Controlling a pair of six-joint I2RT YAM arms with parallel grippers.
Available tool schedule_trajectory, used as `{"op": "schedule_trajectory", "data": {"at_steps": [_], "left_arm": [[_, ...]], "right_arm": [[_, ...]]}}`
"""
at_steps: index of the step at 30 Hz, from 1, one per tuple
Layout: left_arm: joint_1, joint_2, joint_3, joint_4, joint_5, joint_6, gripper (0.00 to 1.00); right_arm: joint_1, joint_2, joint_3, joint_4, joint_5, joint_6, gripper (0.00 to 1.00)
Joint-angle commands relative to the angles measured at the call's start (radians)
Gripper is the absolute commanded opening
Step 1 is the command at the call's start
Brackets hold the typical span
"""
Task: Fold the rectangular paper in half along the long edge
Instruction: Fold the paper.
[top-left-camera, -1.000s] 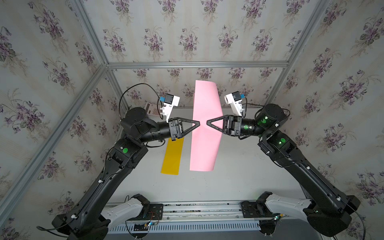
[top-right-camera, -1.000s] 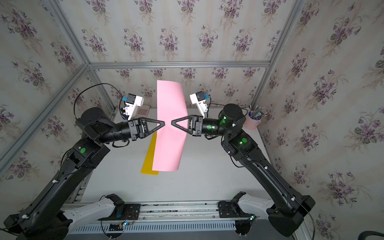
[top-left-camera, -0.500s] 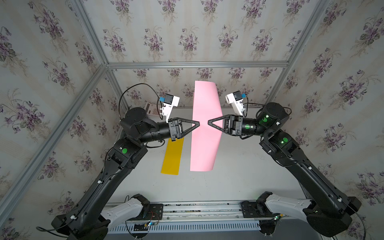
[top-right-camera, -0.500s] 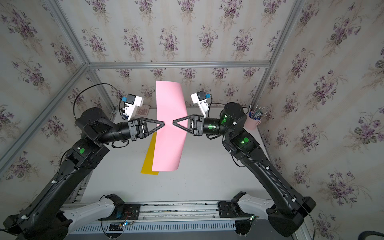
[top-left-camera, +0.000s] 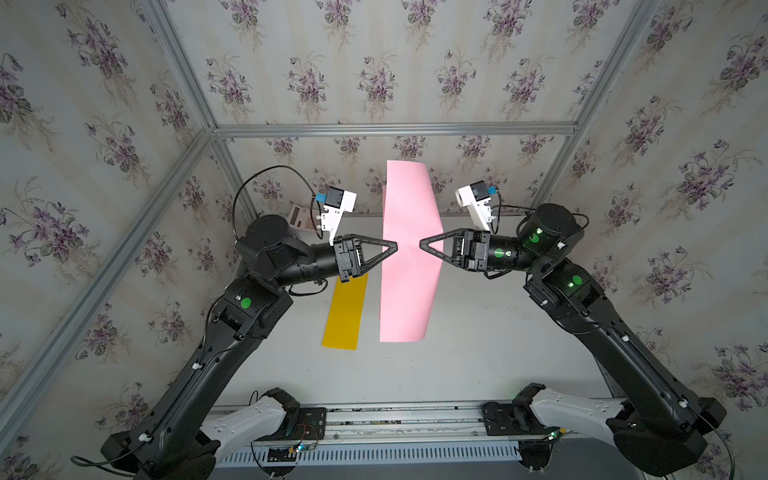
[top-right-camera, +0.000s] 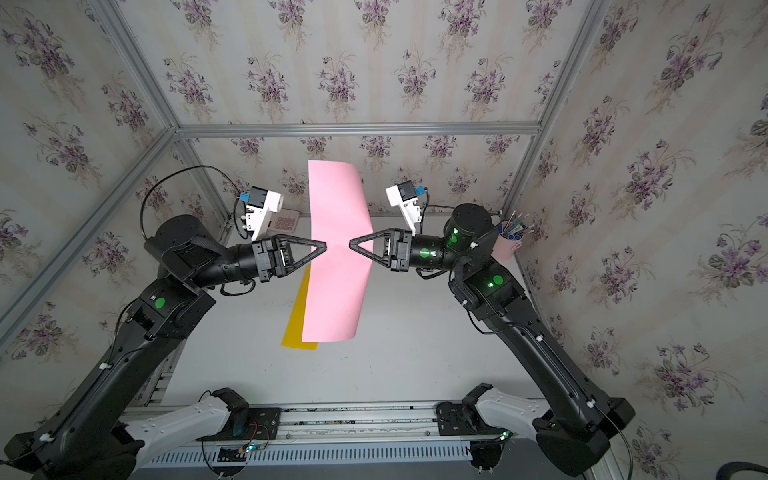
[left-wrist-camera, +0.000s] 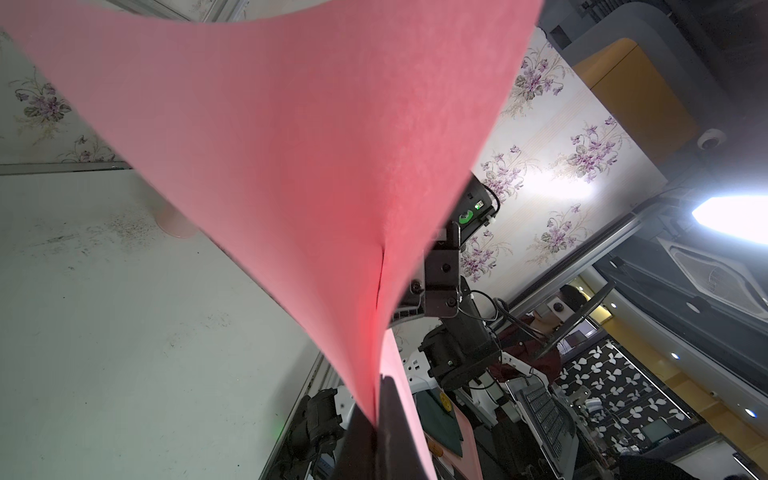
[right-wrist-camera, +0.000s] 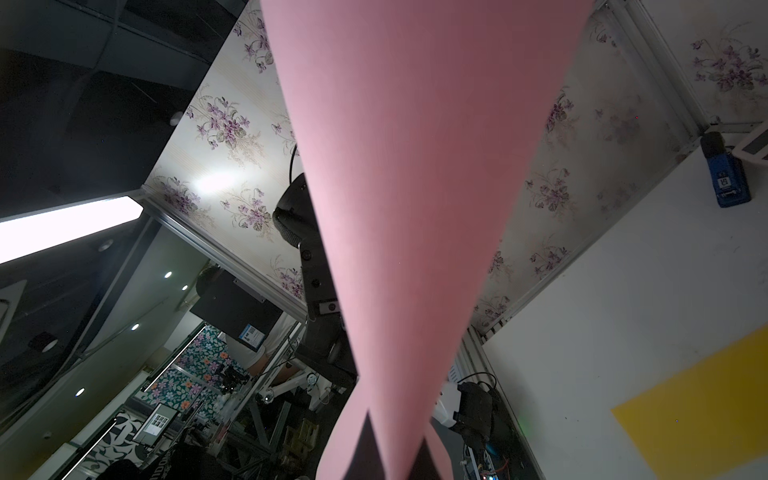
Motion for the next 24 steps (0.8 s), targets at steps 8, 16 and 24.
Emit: {"op": "schedule_trajectory", "data": {"at_steps": [8, 16, 24], "left_arm": [[0.0, 0.0, 0.016, 0.007, -0.002, 0.015, 0.0], [0.001, 0.012, 0.019, 0.009, 0.002, 0.013, 0.0], [0.001, 0.014, 0.02, 0.01, -0.002, 0.015, 0.0]], "right_arm": [[-0.008, -0.012, -0.002, -0.001, -0.041, -0.023, 0.0], [-0.008, -0.011, 0.002, 0.008, -0.074, -0.033, 0.22], [-0.006, -0.003, -0.007, -0.011, -0.095, -0.044, 0.16]]}}
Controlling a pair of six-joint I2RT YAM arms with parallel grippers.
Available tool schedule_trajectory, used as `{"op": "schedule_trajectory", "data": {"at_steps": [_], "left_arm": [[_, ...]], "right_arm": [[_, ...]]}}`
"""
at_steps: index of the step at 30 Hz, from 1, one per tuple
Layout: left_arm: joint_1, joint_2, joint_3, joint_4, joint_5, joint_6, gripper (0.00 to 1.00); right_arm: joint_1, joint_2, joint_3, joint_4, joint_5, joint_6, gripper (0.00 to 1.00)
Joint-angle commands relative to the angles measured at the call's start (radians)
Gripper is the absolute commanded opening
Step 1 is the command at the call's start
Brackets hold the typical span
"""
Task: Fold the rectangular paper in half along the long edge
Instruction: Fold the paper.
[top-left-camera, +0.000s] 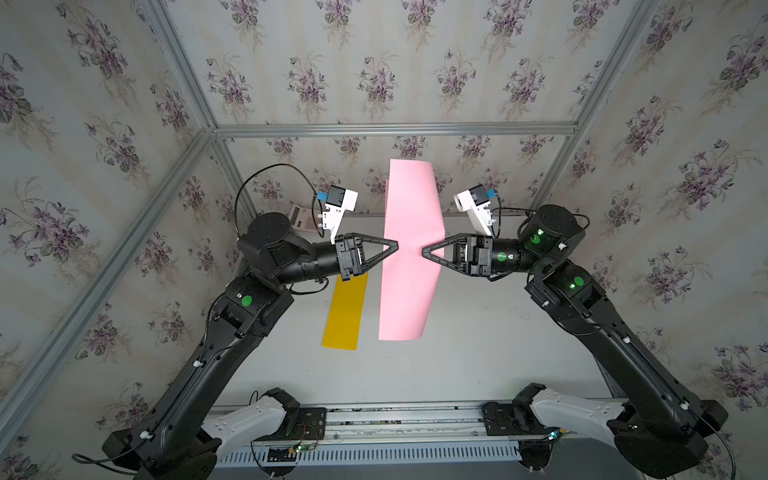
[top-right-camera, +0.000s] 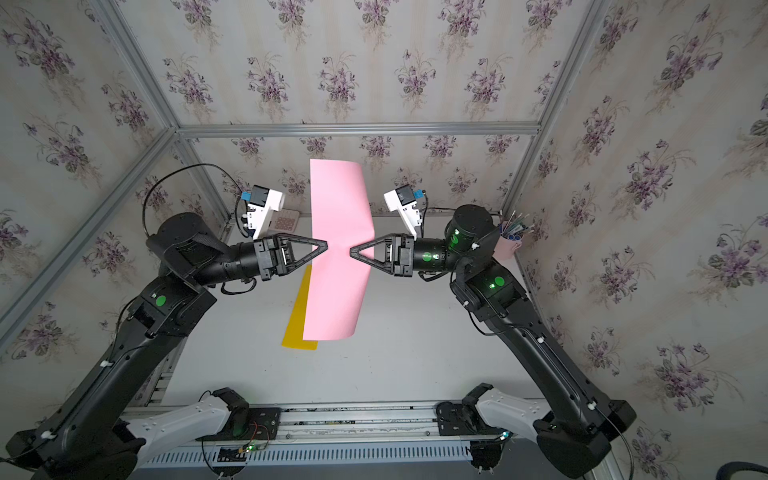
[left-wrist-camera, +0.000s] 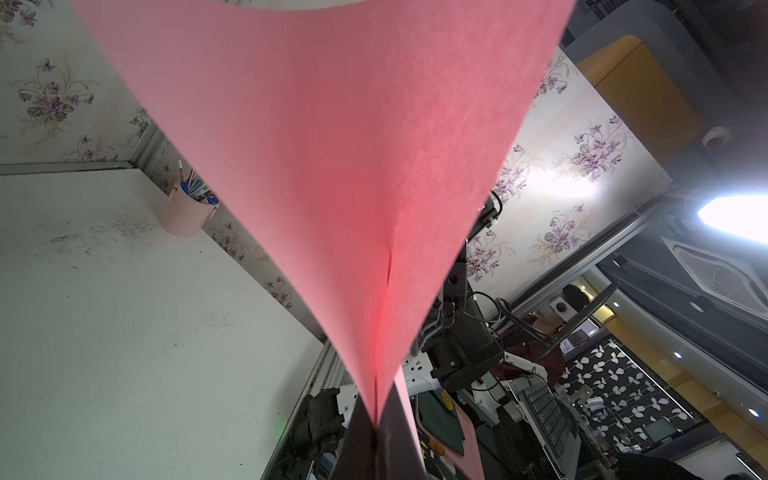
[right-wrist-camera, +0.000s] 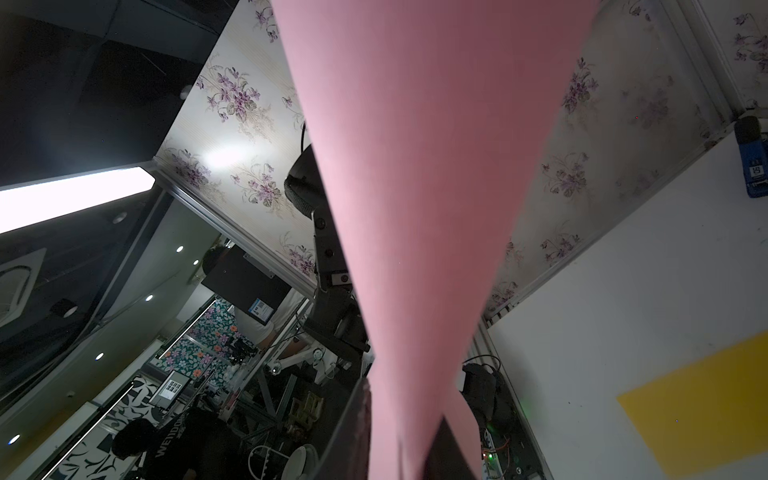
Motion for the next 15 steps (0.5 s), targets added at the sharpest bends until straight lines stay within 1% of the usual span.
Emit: {"op": "schedule_trajectory", "data": {"at_steps": [1, 4, 9, 10, 11, 12, 13, 15], "left_arm": [[0.0, 0.0, 0.007, 0.023, -0.001, 0.007, 0.0], [0.001, 0.002, 0.009, 0.02, -0.002, 0.01, 0.0], [0.001, 0.004, 0.009, 0.023, -0.001, 0.008, 0.0], [0.001, 0.006, 0.01, 0.023, 0.0, 0.008, 0.0], [0.0, 0.004, 0.011, 0.023, 0.0, 0.008, 0.0], [0.001, 0.005, 0.012, 0.023, 0.0, 0.008, 0.0], [0.0, 0.005, 0.013, 0.021, -0.001, 0.009, 0.0], [0.0, 0.005, 0.017, 0.014, 0.002, 0.013, 0.0]], "right_arm": [[0.001, 0.001, 0.007, -0.012, -0.026, -0.024, 0.16], [0.001, 0.001, 0.02, -0.075, -0.025, -0.061, 0.23], [-0.001, -0.001, 0.026, -0.108, -0.031, -0.08, 0.21], [0.001, -0.001, 0.029, -0.115, -0.028, -0.086, 0.19], [0.0, -0.002, 0.03, -0.118, -0.026, -0.091, 0.14], [0.001, 0.0, 0.031, -0.124, -0.031, -0.095, 0.07], [0.0, 0.001, 0.04, -0.141, -0.026, -0.106, 0.02], [0.0, 0.0, 0.054, -0.179, -0.015, -0.137, 0.0]]}}
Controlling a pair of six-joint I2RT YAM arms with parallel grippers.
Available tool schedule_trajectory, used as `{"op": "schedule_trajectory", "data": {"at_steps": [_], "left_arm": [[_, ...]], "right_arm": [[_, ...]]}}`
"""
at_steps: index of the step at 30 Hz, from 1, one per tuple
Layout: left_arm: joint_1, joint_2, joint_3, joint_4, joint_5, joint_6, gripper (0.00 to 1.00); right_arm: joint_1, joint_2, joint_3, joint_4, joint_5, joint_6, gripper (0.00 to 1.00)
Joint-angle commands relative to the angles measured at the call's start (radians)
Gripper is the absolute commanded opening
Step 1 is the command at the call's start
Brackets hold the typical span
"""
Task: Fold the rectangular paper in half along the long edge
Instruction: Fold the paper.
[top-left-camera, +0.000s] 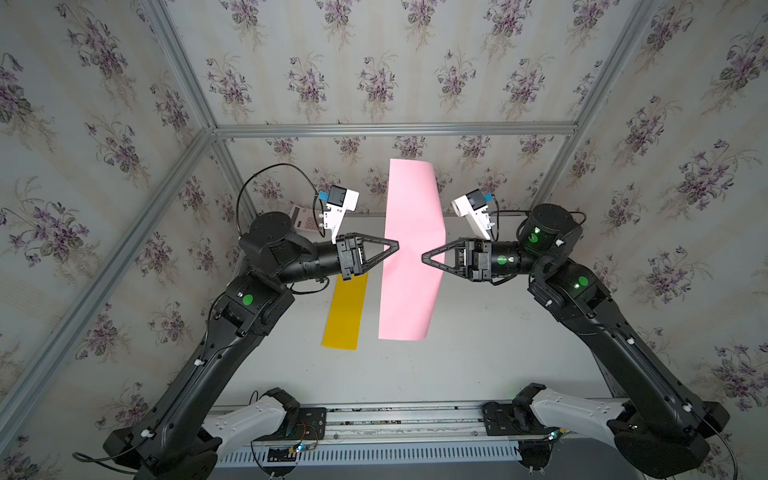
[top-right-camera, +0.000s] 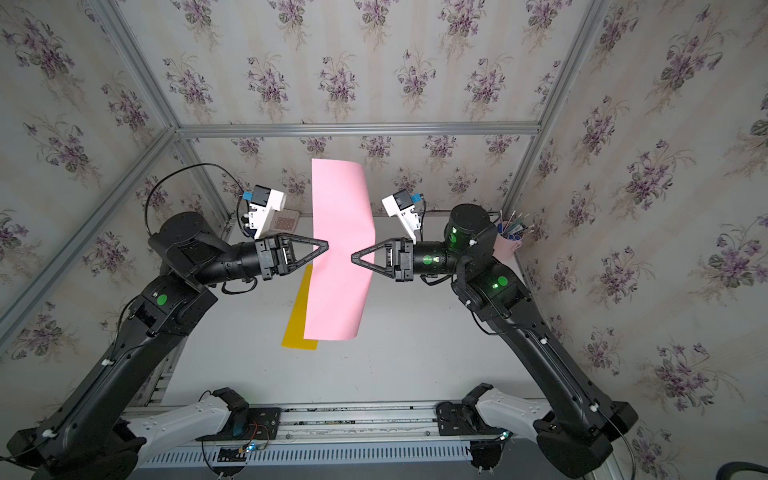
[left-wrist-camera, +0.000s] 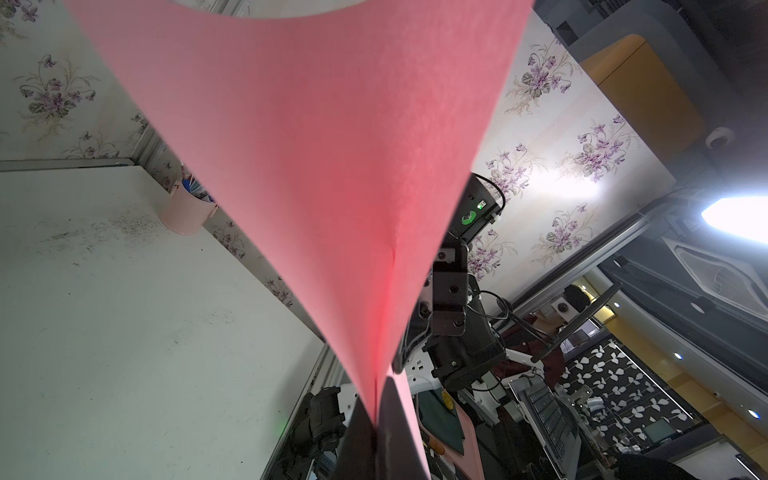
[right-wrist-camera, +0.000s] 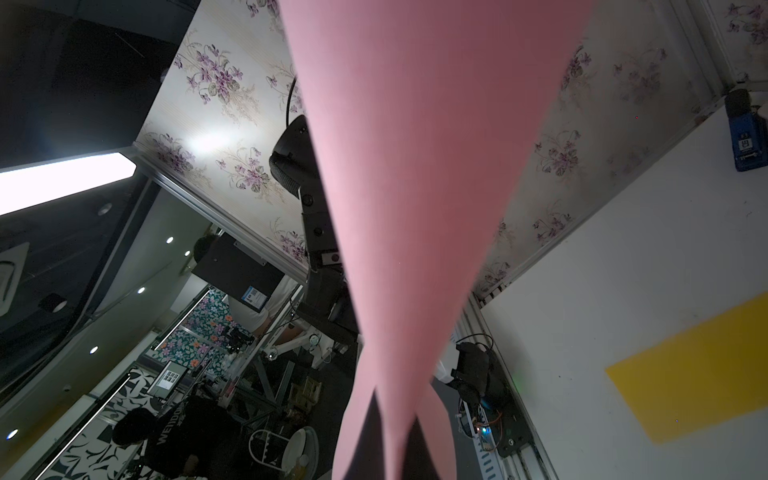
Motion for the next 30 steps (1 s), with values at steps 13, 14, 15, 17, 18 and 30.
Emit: {"op": "schedule_trajectory", "data": {"at_steps": [13, 14, 15, 17, 18, 30], "left_arm": [[-0.043, 0.01, 0.015, 0.011, -0.003, 0.012, 0.0], [-0.048, 0.012, 0.014, 0.012, -0.005, 0.014, 0.0], [-0.052, 0.013, 0.015, 0.012, -0.008, 0.015, 0.0], [-0.056, 0.018, 0.018, 0.007, -0.008, 0.02, 0.0], [-0.057, 0.019, 0.02, 0.006, -0.009, 0.022, 0.0], [-0.059, 0.025, 0.019, -0.016, -0.016, 0.03, 0.0]], "right_arm": [[-0.013, -0.004, -0.027, 0.144, 0.028, 0.035, 0.24], [-0.013, -0.004, -0.034, 0.164, 0.027, 0.046, 0.24], [-0.011, -0.005, -0.043, 0.186, 0.028, 0.057, 0.24], [-0.011, -0.005, -0.056, 0.216, 0.023, 0.075, 0.2], [-0.012, -0.003, -0.057, 0.217, 0.02, 0.075, 0.15], [-0.013, -0.004, -0.04, 0.181, 0.009, 0.061, 0.02]]}}
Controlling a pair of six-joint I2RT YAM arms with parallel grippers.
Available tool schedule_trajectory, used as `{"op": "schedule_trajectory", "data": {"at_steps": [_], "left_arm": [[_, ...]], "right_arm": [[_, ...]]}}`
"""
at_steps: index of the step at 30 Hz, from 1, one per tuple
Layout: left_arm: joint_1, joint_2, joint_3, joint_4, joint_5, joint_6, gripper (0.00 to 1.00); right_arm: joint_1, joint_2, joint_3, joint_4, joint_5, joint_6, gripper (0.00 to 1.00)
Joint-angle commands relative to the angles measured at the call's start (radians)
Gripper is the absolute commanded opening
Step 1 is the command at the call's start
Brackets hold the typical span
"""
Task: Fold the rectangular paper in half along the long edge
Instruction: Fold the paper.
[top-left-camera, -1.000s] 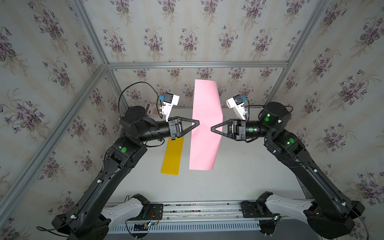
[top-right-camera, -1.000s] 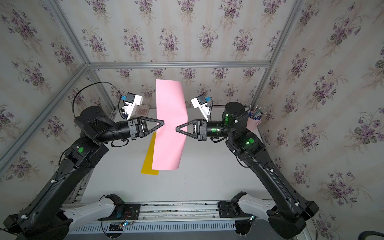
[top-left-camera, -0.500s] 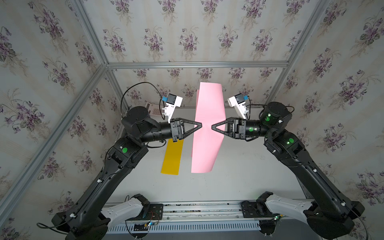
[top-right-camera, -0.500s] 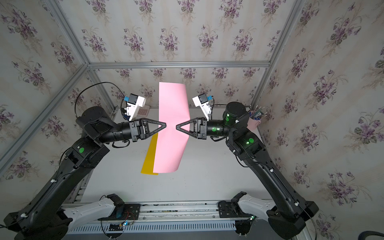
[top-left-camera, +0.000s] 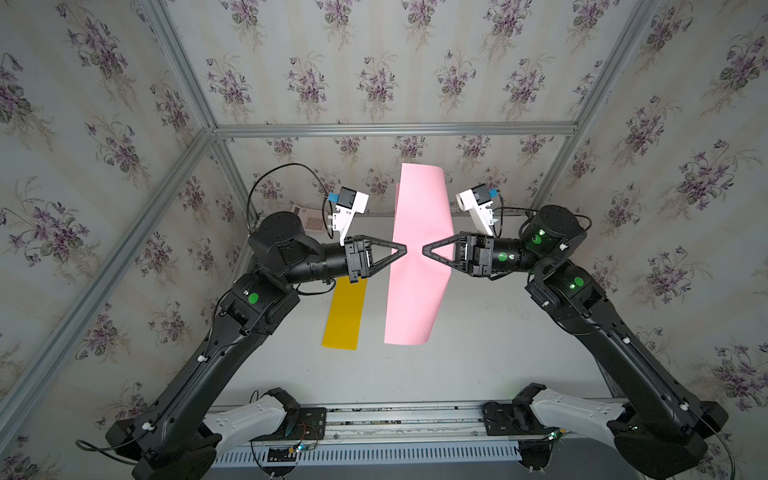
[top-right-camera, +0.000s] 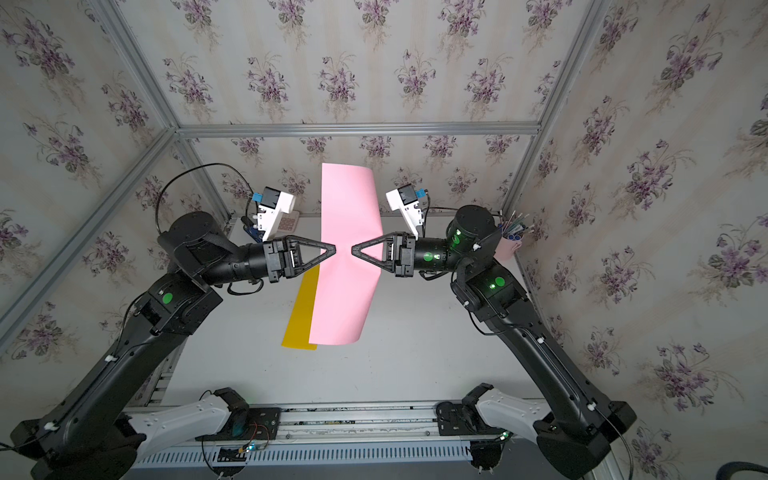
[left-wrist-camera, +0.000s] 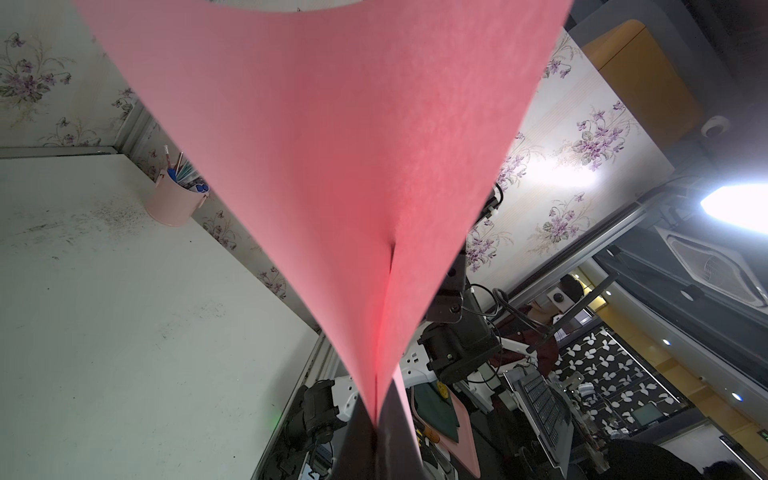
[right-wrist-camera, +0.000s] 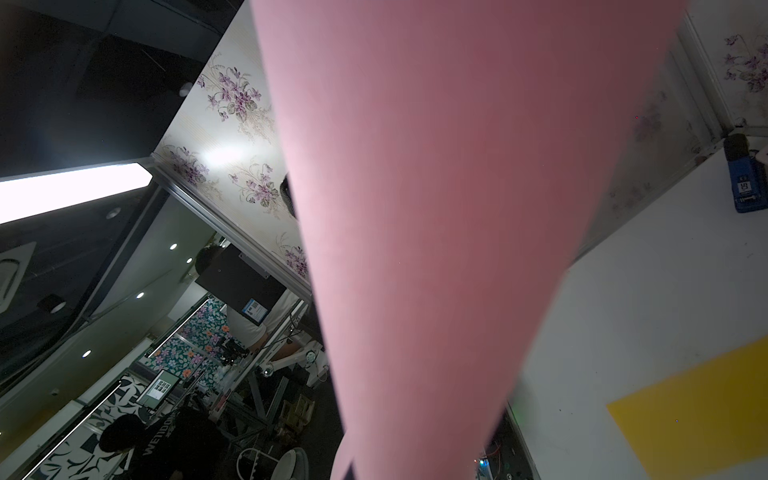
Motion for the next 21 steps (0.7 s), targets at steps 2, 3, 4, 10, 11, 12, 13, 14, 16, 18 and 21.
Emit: {"op": "schedule_trajectory", "data": {"at_steps": [2, 3, 4, 10, 11, 12, 13, 14, 16, 18, 21], "left_arm": [[-0.001, 0.008, 0.007, -0.005, 0.001, 0.018, 0.05], [-0.001, 0.01, 0.008, -0.008, 0.001, 0.019, 0.09], [-0.001, 0.011, 0.009, -0.007, 0.002, 0.017, 0.1], [-0.01, 0.024, 0.018, -0.009, 0.003, 0.014, 0.2], [-0.013, 0.024, 0.022, -0.009, 0.003, 0.014, 0.2], [-0.016, 0.027, 0.021, -0.007, 0.004, 0.015, 0.2], [-0.018, 0.027, 0.02, -0.007, 0.004, 0.014, 0.2], [-0.02, 0.028, 0.02, -0.007, 0.003, 0.014, 0.2], [-0.024, 0.03, 0.021, -0.007, 0.002, 0.014, 0.19], [-0.027, 0.032, 0.02, -0.004, 0.002, 0.014, 0.16], [-0.032, 0.032, 0.022, -0.003, 0.003, 0.014, 0.1]], "right_arm": [[0.002, 0.005, 0.008, 0.025, -0.015, 0.002, 0.02], [0.001, 0.007, 0.009, 0.025, -0.015, 0.003, 0.02], [0.001, 0.009, 0.011, 0.025, -0.016, 0.003, 0.02], [0.006, 0.018, 0.01, 0.018, -0.013, 0.0, 0.02], [0.008, 0.019, 0.009, 0.02, -0.012, 0.0, 0.02], [0.008, 0.02, 0.008, 0.022, -0.009, 0.0, 0.02], [0.008, 0.021, 0.009, 0.023, -0.008, 0.0, 0.02], [0.009, 0.021, 0.008, 0.025, -0.008, 0.0, 0.03], [0.01, 0.023, 0.008, 0.027, -0.006, 0.001, 0.04], [0.012, 0.025, 0.007, 0.037, -0.008, 0.001, 0.04], [0.011, 0.024, 0.006, 0.055, -0.005, 0.006, 0.05]]}}
